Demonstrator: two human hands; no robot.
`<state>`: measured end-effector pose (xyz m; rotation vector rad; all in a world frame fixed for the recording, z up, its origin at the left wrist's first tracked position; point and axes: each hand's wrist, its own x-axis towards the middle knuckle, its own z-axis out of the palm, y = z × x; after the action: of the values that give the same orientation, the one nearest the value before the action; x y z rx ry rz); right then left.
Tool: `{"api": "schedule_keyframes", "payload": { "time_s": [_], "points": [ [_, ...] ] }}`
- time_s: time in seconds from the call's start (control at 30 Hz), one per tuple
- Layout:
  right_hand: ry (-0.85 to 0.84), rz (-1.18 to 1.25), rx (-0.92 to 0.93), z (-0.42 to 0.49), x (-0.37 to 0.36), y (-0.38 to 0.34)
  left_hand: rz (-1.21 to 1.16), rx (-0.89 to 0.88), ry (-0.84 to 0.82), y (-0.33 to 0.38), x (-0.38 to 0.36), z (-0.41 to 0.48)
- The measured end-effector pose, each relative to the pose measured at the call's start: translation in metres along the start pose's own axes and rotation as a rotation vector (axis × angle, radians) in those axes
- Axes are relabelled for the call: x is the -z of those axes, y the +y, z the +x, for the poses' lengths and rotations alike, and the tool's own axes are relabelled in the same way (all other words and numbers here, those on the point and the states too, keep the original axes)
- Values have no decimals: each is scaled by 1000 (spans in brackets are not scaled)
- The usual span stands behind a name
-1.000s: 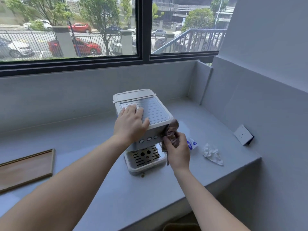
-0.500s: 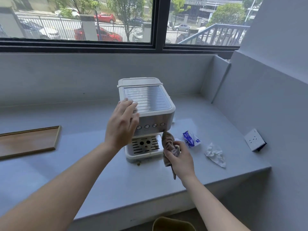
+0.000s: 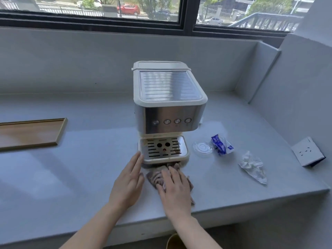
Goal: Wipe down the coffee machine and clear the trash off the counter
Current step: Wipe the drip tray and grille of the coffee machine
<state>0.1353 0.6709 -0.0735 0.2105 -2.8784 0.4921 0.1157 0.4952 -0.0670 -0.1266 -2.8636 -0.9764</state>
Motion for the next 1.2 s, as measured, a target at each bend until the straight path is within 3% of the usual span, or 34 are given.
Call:
{"api": "schedule_keyframes", "payload": {
  "time_s": [0.23, 0.43, 0.53, 0.63, 0.7, 0.83, 0.97, 1.03, 1.13, 1.2],
  "points": [
    [130, -73, 110, 19, -8, -5, -29, -48, 40, -12, -3, 0],
    [205, -125, -199, 31, 8, 74, -1, -35, 70, -10, -11, -2],
    [249, 44, -285, 34, 12, 75, 26, -43, 77, -11, -13, -3],
    [305, 440, -257, 30, 15, 57, 42, -49, 76, -10, -13, -3],
    [363, 579, -208, 31, 15, 41, 50, -44, 81, -8, -13, -3],
    [229, 304, -128, 32, 1, 4, 46, -24, 74, -7, -12, -2],
    [172, 130, 136, 26, -13, -4, -1, -3, 63, -9, -8, -2],
    [191, 109, 84, 30, -9, 16, 6, -6, 66, -9, -8, -2],
    [258, 121, -135, 34, -1, 45, 27, -5, 76, -6, -9, -2],
    [283, 104, -117, 34, -3, 41, 39, 2, 77, -4, -10, -2]
  ]
}}
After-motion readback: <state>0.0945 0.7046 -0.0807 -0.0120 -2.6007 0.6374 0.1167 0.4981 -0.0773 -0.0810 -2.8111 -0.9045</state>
